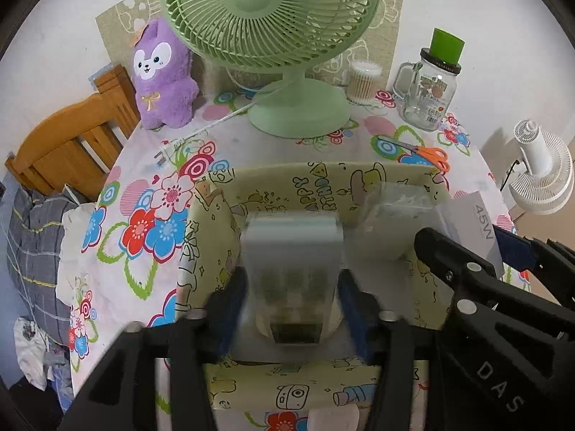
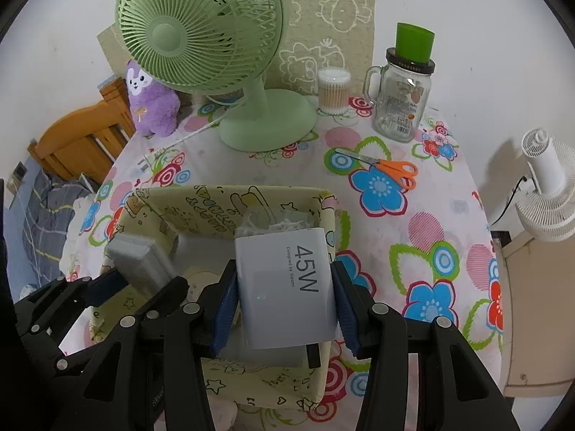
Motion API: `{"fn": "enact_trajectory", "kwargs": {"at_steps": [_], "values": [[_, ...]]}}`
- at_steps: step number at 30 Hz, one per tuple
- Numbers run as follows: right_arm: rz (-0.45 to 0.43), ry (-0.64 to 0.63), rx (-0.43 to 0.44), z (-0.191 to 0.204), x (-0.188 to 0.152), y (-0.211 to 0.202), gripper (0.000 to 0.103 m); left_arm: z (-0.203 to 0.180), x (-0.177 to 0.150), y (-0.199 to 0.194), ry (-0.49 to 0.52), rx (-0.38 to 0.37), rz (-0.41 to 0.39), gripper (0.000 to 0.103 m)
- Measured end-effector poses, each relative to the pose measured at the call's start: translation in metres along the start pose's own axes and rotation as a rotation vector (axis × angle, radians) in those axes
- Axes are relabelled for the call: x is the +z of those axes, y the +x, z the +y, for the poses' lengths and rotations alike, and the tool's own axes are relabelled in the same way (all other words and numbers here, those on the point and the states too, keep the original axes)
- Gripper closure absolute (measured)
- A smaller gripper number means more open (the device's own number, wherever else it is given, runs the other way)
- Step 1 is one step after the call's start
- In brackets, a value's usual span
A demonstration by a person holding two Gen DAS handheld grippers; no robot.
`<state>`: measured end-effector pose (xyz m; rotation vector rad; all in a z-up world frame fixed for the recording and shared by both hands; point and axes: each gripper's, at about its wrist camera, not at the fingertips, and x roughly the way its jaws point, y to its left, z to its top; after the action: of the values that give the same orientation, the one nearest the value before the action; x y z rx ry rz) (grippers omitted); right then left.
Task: Organize rigid objects
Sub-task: 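Lower the remote and charger into the box and open both tools, then withdraw both tools from the box toward the black key and white block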
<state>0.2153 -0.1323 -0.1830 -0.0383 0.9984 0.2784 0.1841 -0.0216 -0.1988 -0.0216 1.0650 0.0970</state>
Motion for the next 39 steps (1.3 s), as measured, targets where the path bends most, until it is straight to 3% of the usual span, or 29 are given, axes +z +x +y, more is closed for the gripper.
{"fn": "enact_trajectory", "kwargs": {"at_steps": [1,4,19,23,39], "values": [[0.000,-0.002,-0.001,0.000,0.000,0.001,0.051,0.000,0.000,0.000,0.001,0.000,-0.004,0.026],[-0.003,-0.011,-0.008,0.002,0.002,0.002,0.051,-0.003,0.000,-0.003,0.014,0.006,-0.024,0.014],[-0.027,-0.028,-0.052,0.009,0.001,0.005,0.049,0.003,-0.004,-0.009,0.021,0.026,-0.002,0.006],[-0.039,-0.022,-0.059,0.010,0.000,0.000,0.034,0.001,-0.006,-0.013,0.027,0.014,0.006,0.005],[-0.079,0.052,-0.075,0.004,-0.016,-0.042,0.012,-0.002,-0.017,-0.051,0.060,-0.011,-0.030,0.001]]}}
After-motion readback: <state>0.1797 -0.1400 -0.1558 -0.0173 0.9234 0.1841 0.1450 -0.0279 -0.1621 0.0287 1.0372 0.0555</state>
